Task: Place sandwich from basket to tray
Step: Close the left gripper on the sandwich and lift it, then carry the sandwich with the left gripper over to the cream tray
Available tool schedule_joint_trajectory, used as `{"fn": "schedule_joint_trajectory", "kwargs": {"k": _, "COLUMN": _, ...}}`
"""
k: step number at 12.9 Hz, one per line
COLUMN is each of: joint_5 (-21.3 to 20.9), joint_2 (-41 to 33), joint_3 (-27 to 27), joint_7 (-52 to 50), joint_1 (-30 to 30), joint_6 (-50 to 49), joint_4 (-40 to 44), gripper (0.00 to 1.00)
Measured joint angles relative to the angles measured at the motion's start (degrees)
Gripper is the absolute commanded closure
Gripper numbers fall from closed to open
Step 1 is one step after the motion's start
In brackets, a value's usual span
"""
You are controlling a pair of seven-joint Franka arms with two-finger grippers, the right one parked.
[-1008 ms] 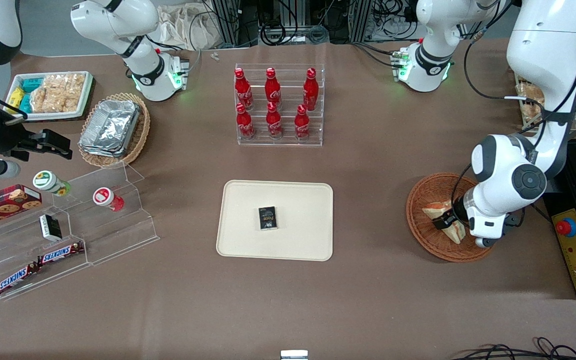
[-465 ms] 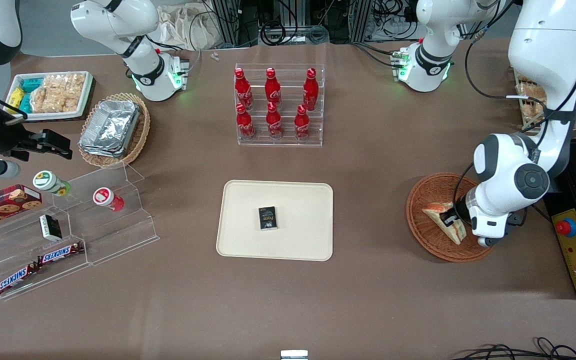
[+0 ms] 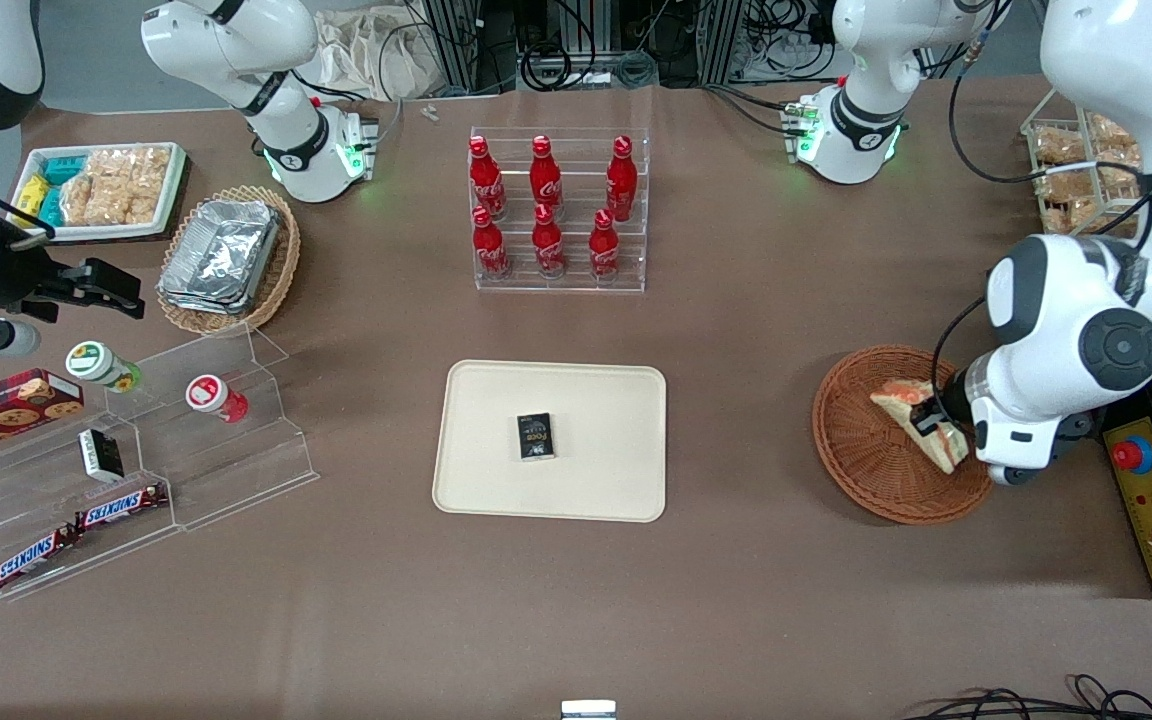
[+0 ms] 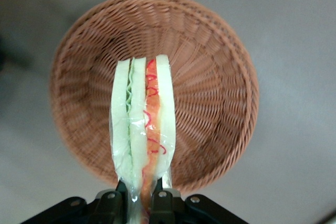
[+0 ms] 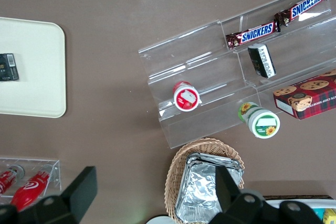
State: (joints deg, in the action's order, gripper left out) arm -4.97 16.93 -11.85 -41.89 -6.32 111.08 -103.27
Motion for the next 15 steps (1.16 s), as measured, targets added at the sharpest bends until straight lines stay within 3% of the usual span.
{"fn": "schedule_joint_trajectory", "kwargs": {"k": 3, "joint_5": 0.0, "joint_2": -1.1, "joint_3": -2.0, "joint_7": 0.0, "joint_1": 0.0, "joint_6": -13.8, "joint_4": 10.4, "gripper": 1.00}}
{"fn": "schedule_joint_trajectory", "kwargs": {"k": 6, "joint_5": 0.0, "joint_2": -1.2, "joint_3": -5.4, "joint_7": 0.6, "joint_1": 0.0, "joint_6": -19.8, "joint_4": 17.0, "gripper": 1.00}}
{"fn": "schedule_joint_trajectory", "kwargs": {"k": 11, "joint_5": -0.1, "joint_2": -0.4, "joint_3": -16.6, "joint_7": 16.3, "joint_1": 0.4, "joint_6": -22.8, "joint_4": 17.2, "gripper": 1.00}}
{"fn": "schedule_joint_trajectory", "kwargs": {"k": 15, "joint_5": -2.4, "joint_2": 3.4, "joint_3": -24.3, "joint_7": 20.3, "joint_1": 0.7, "joint_6": -19.9, "joint_4": 16.4, "gripper": 1.00}}
